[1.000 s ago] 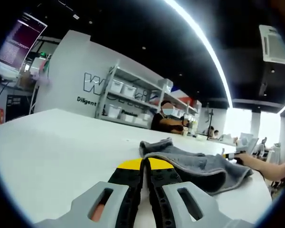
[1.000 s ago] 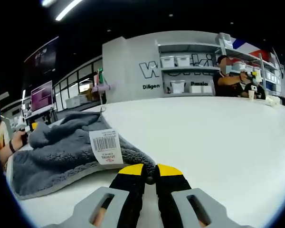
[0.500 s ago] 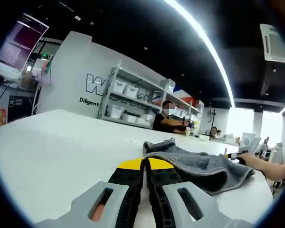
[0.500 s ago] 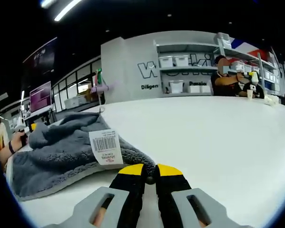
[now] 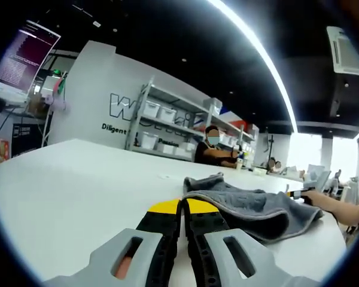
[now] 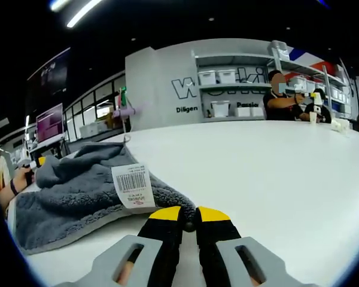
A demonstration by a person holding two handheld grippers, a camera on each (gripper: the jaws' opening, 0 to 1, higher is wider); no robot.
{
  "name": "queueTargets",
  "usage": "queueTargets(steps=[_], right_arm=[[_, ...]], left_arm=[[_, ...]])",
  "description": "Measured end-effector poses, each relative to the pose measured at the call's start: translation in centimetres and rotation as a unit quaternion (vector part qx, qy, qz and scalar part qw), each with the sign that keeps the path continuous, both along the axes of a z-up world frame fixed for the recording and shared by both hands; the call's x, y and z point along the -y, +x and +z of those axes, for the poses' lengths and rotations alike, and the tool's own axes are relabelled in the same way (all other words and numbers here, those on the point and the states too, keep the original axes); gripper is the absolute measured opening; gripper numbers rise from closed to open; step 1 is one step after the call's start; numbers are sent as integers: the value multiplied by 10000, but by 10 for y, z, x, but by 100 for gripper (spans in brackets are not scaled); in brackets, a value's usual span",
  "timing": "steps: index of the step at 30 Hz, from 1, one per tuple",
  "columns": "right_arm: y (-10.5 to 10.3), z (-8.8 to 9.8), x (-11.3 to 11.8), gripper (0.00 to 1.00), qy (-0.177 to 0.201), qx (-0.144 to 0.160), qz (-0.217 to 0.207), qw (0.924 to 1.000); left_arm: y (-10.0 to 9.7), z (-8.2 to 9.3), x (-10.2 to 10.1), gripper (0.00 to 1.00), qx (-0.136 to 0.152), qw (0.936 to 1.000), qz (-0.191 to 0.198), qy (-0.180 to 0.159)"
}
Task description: Fold the towel on the table until its edges align and the towel forms a compact rectangular stack.
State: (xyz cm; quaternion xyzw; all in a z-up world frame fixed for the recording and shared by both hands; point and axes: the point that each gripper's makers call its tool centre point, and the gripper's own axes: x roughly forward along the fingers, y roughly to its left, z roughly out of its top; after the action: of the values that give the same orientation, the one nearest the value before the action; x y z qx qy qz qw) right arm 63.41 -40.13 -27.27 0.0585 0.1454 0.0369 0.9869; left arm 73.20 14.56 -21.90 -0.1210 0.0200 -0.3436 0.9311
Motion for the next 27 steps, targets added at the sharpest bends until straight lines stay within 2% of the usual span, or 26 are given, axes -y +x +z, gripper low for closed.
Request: queueTargets(steps=[27], right_arm=[[-1,0,7,5,41,2,-122,9999]], left_arm=[[8,-2,-11,2,-19,9998,192,47]])
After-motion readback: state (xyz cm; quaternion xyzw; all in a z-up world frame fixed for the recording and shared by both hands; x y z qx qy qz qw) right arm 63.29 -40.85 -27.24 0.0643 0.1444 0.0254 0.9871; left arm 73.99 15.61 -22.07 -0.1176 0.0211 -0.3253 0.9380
